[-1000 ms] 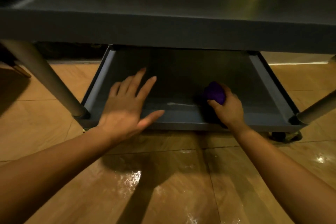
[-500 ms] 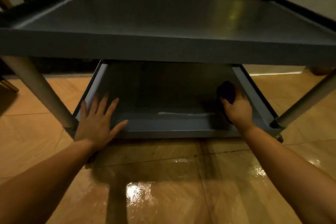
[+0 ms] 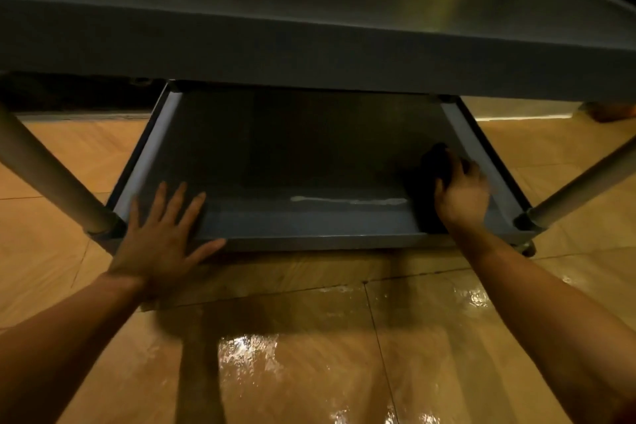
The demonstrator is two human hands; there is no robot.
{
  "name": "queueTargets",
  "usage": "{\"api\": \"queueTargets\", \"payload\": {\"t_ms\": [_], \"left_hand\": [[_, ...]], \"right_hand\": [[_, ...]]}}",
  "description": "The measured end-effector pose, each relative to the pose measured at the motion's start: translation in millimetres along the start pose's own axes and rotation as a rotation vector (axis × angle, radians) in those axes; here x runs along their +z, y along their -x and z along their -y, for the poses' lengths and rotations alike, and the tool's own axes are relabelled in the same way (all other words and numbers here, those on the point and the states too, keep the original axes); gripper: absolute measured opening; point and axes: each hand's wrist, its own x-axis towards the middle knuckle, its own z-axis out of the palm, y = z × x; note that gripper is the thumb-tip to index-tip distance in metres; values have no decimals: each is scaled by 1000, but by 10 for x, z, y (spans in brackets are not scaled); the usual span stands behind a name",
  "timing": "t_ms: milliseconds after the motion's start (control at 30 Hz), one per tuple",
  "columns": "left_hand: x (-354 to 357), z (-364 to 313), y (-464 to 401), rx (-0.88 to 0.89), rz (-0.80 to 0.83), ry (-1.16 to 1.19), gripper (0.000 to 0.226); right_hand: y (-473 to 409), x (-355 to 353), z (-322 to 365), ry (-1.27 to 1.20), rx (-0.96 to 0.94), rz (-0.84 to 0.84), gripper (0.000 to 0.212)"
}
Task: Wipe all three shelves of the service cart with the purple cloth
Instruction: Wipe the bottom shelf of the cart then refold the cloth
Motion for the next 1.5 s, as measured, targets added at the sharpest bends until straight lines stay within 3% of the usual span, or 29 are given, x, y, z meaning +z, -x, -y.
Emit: {"api": "queueTargets", "payload": {"t_ms": [167,367,633,767,867,967,1167,1233,1333,1400,1500], "left_hand": [[141,-304,-86,6,63,69,98],[402,-412,-58,-32,-19,74,94],[405,-400,-56,-40,-19,142,95],[322,-137,-116,18,15,145,94],[243,278,-117,-14,33,29,97],[241,415,-34,-22,73,10,102],[308,294,27,-62,-49,96,96],[298,291,42,-69,-66,105,97],[272,266,54,-62,-63,116,102],[241,290,57,-48,-29,122,107],[202,378,67,17,36,132,107]], "right_hand": [[-107,311,-110,3,89,187,69],[-95,522,256,-241,163,109,54],[638,722,1628,-441,-125,212,53],[370,545,1464,-346,-250,246,50],[-26,380,1006,-275,-39,111,45],[-104,419,764,-280,174,182,52],[229,773,1515,-454,226,155,51],[489,816,1972,-552,176,222,50],[1044,872,2720,-650,-70,291,51],[1208,858,2986,-594,-184,333,53],[1006,749,2807,-407,-381,383,54]]}}
